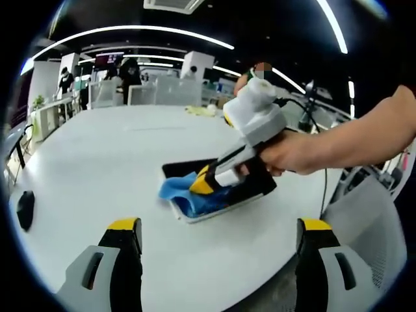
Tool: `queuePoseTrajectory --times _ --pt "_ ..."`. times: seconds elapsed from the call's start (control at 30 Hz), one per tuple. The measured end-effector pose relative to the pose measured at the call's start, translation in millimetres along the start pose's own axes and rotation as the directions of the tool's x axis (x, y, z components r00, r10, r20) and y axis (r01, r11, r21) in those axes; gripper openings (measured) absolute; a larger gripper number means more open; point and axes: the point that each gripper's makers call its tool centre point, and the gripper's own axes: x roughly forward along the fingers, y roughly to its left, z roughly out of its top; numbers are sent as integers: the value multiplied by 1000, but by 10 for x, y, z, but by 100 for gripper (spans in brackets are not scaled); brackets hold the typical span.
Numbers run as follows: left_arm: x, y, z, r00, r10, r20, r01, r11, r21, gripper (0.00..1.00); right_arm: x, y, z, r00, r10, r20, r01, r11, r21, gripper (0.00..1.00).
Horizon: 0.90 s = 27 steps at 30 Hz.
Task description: Wipe the mirror surface with the cleaning cloth until all visible marks leave the cleaned area.
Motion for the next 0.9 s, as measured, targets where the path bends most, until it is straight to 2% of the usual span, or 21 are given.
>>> queuePoseTrajectory --times 0.3,0.67,0.73,0.9 --pt "2 29 -17 1000 16 -9 -16 1000 -8 99 40 -99 61 1000 1 -8 -1 1000 -18 1" --pt "-37 49 107 999 40 -14 -41 999 -5 99 94 -224 137 1000 2 -25 -3 999 -35 1" --pt "-41 62 123 998 60 -27 -60 998 2 99 106 -246 155 1000 2 -27 -3 999 -38 1" --pt "-89 14 197 997 78 -5 -78 997 -15 99 143 -321 209 1000 2 -31 -3 999 -39 1"
